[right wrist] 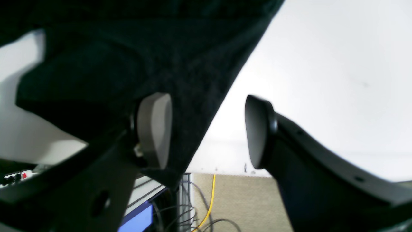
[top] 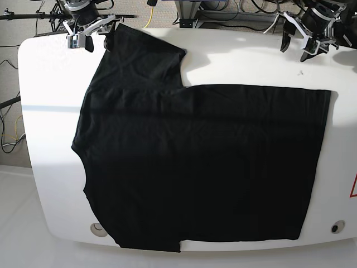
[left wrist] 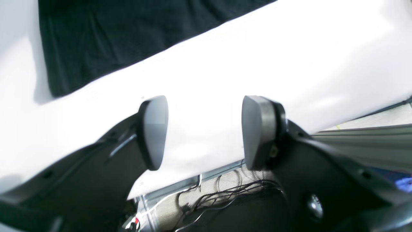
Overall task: Fold the T-shirt properly
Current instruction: 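Lower both grippers toward the collar-edge corners of the black T-shirt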
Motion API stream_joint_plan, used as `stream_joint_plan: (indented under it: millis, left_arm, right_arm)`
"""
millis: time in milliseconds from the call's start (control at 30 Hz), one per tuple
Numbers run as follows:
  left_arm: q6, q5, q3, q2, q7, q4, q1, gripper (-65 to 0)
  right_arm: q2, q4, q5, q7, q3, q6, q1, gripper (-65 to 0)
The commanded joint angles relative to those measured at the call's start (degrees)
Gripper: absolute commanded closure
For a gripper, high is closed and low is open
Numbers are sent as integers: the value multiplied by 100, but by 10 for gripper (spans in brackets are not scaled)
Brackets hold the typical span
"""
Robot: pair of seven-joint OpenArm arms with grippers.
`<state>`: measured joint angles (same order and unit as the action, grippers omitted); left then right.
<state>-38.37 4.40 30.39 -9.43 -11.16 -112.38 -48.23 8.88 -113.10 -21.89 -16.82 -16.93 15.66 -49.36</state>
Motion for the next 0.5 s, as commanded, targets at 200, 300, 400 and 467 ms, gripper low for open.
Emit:
stream_joint_plan:
  millis: [200,300,400,467]
  left_arm:
    - [-18,336,52,-64,78,-140,-97,-322]
    - [-22,381,52,-65,75,-139,-94,-321]
    - [-2,443,58,-67,79,-107,-40,-322]
    - [11,480,87,-62,78,-89,15,-323]
  right_arm:
    - [-40,15,-805,-468,-18,340,94,-343]
    - [-50,22,-940,-651,-21,406,147,-342]
    - [-37,54,-1041,-803,-82,496,229,-345]
    - [-23,71,-1100,-881,-130,554,290,-348]
